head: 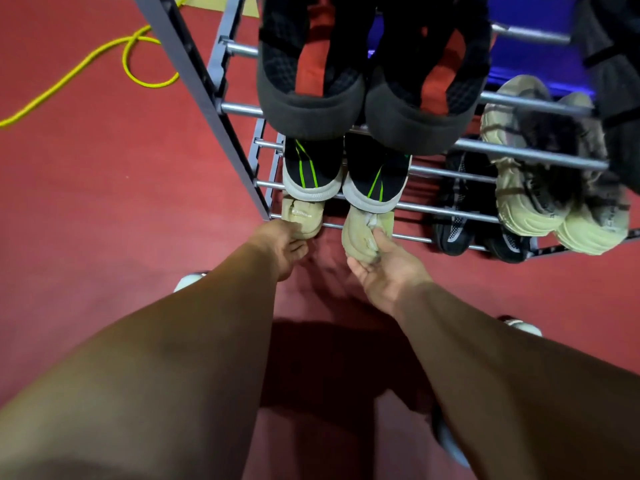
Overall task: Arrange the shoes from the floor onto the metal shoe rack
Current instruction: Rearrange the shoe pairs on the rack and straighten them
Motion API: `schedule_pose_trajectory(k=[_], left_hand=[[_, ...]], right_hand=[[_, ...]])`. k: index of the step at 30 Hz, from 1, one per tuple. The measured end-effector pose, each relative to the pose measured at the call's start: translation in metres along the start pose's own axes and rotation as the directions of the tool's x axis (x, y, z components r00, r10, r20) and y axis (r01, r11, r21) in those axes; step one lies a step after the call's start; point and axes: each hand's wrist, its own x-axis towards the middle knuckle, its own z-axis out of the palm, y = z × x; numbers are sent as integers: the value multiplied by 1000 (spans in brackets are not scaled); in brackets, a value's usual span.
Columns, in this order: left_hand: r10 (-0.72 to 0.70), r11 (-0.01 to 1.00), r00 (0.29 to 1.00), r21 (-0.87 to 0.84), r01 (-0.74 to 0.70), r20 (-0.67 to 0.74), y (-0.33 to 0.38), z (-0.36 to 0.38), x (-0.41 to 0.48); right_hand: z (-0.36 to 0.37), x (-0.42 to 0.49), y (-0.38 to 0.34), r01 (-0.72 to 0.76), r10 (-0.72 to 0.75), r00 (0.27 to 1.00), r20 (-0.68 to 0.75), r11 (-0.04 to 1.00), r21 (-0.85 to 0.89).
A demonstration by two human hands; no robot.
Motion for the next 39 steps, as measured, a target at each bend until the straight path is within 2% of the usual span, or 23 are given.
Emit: schedule_pose_trajectory(k=[4,7,10,15,20,23,34,37,39], left_hand=[[-22,998,1000,59,21,22,-1,-4,-2],[36,995,999,90,-39,33,-1,-10,-1],[108,983,989,140,-122,102,-3,-14,1],[160,973,975,143,-182,151,-6,-13,-6],[169,980,972,76,-183,164,-2,-7,-9],[160,975,973,126,-182,165,1,2,-17],[134,989,985,50,-141,112,0,14,-21],[172,984,983,33,-175,63,-2,9,-19],[219,970,970,82,-228,102,-6,5,-16]], right_hand=[[16,11,-4,-23,22,1000,19,999,47],[19,21,-4,-54,54,998,-21,998,-17],[16,28,0,-31,28,998,-58,999,-45],[23,33,-5,6,-6,1000,1,1000,-28],[35,41,-13,-35,35,999,-18,999,-21],[34,44,-12,-60,58,998,-34,997,-51],[38,49,-18,-22,22,1000,12,999,46],[35,53,-16,-37,35,998,-47,998,-48],[30,56,-13,-44,30,992,-119,993,-113]])
